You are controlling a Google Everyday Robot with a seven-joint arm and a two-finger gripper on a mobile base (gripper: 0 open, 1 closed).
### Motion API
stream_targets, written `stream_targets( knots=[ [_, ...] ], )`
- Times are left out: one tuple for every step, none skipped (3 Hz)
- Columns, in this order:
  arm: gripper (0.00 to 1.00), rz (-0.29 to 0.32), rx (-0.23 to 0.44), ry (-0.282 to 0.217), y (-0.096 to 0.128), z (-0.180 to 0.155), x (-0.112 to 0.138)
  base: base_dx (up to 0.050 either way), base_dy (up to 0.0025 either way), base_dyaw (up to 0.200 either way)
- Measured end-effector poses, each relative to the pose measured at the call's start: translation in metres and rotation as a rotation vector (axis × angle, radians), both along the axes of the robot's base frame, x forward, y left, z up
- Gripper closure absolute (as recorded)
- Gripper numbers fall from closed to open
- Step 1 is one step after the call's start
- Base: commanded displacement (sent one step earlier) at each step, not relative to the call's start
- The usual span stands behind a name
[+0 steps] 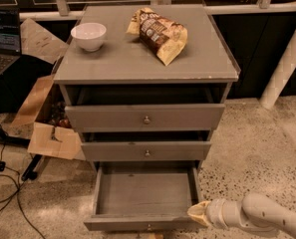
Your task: Close bottom drawer
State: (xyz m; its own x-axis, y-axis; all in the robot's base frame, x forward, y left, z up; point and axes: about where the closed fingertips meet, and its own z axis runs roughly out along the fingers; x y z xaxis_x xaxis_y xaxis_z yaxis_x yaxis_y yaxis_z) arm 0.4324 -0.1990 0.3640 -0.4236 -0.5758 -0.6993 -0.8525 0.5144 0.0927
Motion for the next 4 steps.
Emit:
stream_targets(
  knots=[
    [1.0, 0.039, 0.036, 0.015, -0.001, -0.019, -0.005, 0.0, 0.0, 0.0],
    [1.0, 0.044, 0.043, 0.018, 0.0, -0.022, -0.006, 0.0, 0.0, 0.0],
    [1.0, 0.017, 0.018, 0.028, 0.002, -0.029, -0.006, 0.0, 0.0, 0.0],
    [1.0, -0.029, 0.032, 0.042, -0.005, -0.052, -0.009, 0.0, 0.0, 0.0]
  ],
)
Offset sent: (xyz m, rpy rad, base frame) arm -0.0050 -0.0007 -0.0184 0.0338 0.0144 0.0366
